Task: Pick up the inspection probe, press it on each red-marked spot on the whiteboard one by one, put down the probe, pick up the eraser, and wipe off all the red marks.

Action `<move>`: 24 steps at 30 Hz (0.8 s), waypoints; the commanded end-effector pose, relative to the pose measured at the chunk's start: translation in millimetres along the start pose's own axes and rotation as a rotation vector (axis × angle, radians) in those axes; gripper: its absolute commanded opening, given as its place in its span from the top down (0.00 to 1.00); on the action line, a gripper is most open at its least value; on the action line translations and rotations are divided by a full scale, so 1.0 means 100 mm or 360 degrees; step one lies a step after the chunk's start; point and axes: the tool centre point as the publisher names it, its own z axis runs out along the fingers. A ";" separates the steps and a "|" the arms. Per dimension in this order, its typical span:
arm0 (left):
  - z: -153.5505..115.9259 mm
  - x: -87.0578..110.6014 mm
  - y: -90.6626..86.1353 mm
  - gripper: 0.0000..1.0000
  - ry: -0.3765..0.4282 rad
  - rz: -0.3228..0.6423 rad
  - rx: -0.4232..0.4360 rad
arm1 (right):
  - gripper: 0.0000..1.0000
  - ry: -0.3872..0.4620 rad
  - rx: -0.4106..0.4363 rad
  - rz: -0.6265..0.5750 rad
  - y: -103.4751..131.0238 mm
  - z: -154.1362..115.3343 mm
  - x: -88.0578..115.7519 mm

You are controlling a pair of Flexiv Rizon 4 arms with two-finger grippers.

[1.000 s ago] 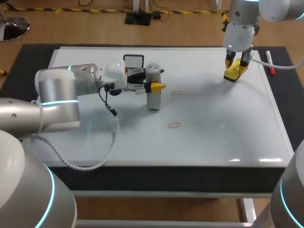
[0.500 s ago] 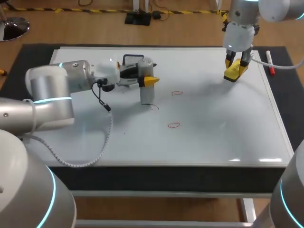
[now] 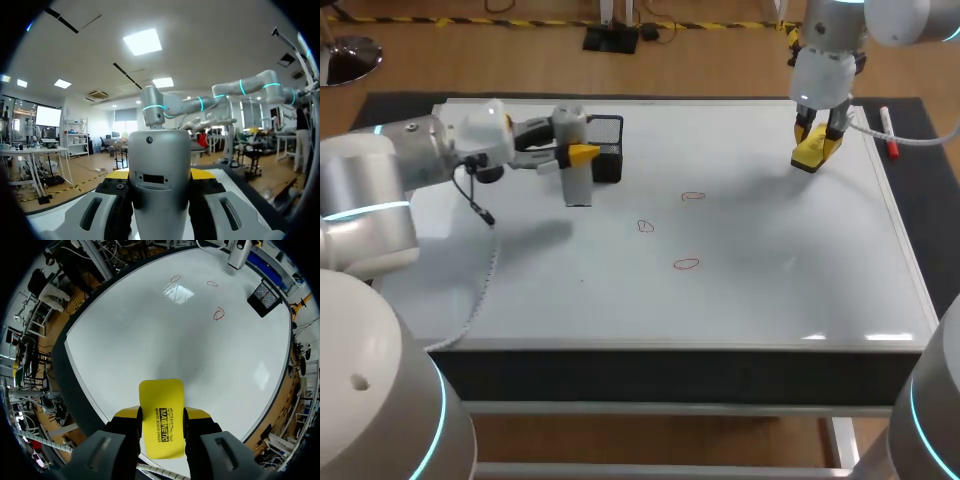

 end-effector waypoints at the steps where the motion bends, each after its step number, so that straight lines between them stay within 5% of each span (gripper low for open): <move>1: -0.26 0.00 -0.12 1.00 -0.0011 0.0008 -0.0019 | 1.00 0.0005 0.0004 -0.0002 0.00 -0.02 0.01; 24: -0.85 -0.24 -0.17 1.00 -0.0086 0.0020 -0.0012 | 1.00 0.0005 0.0004 -0.0002 0.00 -0.02 0.01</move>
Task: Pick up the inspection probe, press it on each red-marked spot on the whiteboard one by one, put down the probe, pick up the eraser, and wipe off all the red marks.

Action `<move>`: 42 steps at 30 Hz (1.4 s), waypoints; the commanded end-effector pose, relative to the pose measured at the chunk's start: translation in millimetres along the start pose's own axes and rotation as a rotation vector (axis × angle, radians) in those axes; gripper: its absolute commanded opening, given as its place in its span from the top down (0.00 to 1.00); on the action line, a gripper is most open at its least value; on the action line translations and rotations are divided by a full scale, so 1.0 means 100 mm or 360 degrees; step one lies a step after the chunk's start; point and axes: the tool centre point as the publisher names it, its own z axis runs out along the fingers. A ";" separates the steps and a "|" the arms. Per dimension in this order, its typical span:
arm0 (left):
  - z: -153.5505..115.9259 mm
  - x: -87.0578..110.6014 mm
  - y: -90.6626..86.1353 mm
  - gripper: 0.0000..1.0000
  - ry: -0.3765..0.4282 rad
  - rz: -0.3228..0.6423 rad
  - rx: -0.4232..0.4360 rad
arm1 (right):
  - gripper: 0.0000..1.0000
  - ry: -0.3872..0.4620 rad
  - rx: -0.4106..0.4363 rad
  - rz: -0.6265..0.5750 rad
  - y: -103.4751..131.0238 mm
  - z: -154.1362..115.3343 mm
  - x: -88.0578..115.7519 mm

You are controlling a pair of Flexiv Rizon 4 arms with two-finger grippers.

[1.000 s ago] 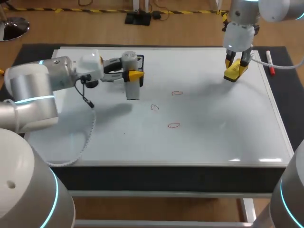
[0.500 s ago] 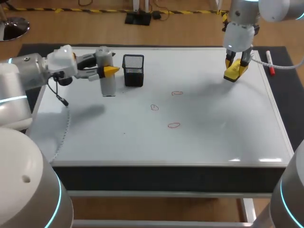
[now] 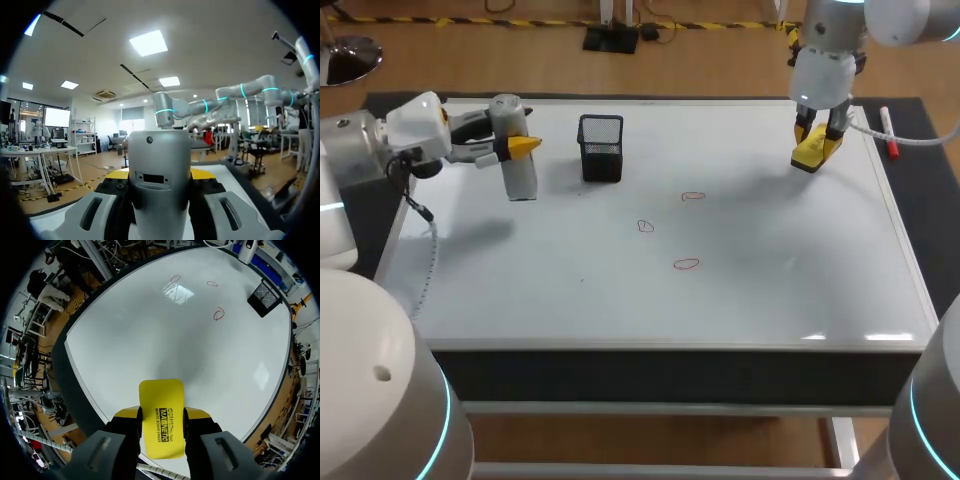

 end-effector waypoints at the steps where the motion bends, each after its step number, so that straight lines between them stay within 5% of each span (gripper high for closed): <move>1: -0.03 0.01 0.01 1.00 0.0003 0.0003 0.0009 | 1.00 0.0005 0.0004 -0.0002 0.00 -0.02 0.01; 9: -0.03 0.01 0.01 1.00 0.0003 0.0003 0.0009 | 1.00 0.0005 0.0004 -0.0002 0.00 -0.02 0.01; 19: -0.03 0.01 0.01 1.00 0.0003 0.0003 0.0009 | 1.00 -0.0004 0.0138 -0.0340 1.10 -0.04 -0.18; 30: -0.03 0.01 0.01 1.00 0.0003 0.0003 0.0009 | 1.00 0.0057 0.0129 -0.0660 2.16 0.26 -0.33; 42: -0.03 0.01 0.01 1.00 0.0003 0.0003 0.0009 | 1.00 0.0057 0.0107 -0.1046 2.96 0.45 -0.75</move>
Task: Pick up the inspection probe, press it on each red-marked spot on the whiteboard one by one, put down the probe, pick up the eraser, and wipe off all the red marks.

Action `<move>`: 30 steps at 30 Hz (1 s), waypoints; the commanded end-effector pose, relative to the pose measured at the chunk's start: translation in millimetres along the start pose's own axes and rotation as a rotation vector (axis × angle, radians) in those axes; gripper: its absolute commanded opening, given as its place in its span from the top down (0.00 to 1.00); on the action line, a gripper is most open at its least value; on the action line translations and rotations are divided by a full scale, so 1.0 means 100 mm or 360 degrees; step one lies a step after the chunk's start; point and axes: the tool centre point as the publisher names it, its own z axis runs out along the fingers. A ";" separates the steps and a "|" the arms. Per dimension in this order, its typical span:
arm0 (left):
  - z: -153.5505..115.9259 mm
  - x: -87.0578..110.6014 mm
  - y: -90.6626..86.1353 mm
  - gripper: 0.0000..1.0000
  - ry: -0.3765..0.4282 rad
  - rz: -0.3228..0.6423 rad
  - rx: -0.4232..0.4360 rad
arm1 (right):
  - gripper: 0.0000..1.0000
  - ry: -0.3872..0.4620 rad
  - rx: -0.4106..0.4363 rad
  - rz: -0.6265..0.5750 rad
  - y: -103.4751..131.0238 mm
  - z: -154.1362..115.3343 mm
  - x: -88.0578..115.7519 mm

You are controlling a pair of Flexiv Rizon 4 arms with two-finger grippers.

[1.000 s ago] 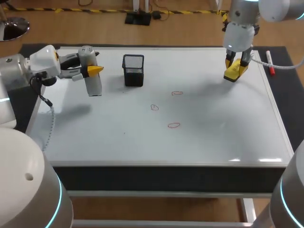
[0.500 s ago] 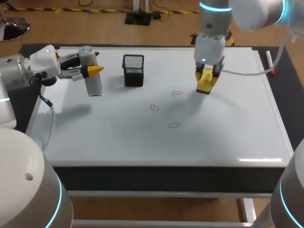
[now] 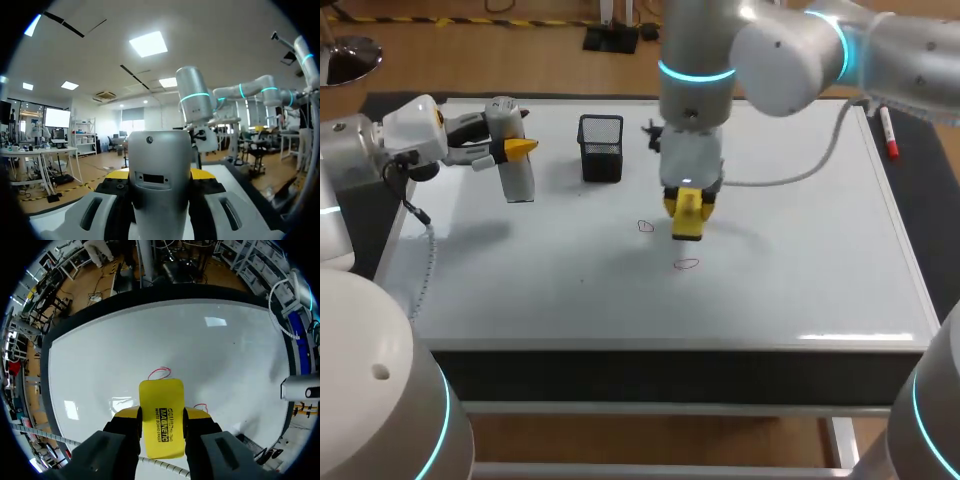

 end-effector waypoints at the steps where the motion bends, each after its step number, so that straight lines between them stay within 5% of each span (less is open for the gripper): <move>1: 0.00 0.00 0.00 1.00 0.0003 0.0001 0.0002 | 1.00 0.0046 0.0004 -0.0082 0.07 0.08 -0.26; 15: 0.00 0.00 0.00 1.00 0.0003 0.0001 0.0002 | 1.00 0.0082 -0.0053 -0.0296 0.07 0.32 -0.84; 30: 0.00 0.00 0.00 1.00 0.0003 0.0001 0.0002 | 1.00 0.0104 -0.0082 -0.0271 -0.13 0.56 -0.87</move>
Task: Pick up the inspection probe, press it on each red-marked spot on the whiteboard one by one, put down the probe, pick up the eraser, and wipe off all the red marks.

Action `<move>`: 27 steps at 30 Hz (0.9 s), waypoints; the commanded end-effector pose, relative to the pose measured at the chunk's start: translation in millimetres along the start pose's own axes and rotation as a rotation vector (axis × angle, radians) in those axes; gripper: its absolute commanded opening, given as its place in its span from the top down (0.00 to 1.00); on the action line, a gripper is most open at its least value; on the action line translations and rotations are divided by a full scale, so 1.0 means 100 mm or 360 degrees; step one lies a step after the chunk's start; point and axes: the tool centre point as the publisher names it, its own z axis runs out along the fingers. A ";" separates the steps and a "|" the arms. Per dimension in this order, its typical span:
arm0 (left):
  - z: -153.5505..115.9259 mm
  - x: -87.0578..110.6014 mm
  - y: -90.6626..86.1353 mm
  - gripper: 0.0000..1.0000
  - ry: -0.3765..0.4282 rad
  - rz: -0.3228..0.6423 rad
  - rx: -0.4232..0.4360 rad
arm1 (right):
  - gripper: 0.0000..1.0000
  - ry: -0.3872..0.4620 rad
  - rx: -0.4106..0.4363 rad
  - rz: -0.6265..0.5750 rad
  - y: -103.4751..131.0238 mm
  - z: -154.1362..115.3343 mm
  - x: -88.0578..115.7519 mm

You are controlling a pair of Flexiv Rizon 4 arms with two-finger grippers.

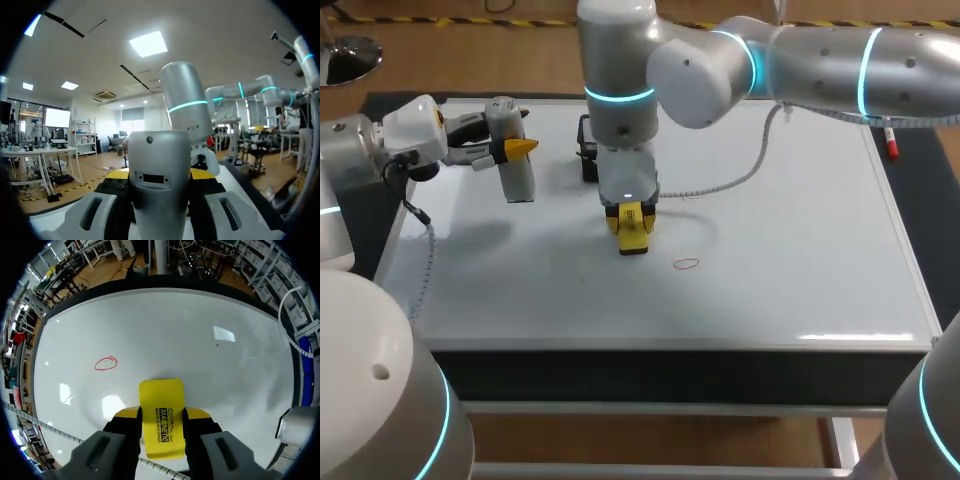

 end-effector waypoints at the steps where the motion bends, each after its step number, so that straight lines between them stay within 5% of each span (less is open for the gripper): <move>1: 0.00 0.00 0.00 1.00 0.0003 0.0001 0.0002 | 1.00 0.0022 -0.0007 0.0012 -0.07 0.07 0.01; 27: 0.00 0.00 0.00 1.00 0.0003 0.0001 0.0002 | 1.00 -0.0019 0.0023 0.0224 -0.20 0.00 0.65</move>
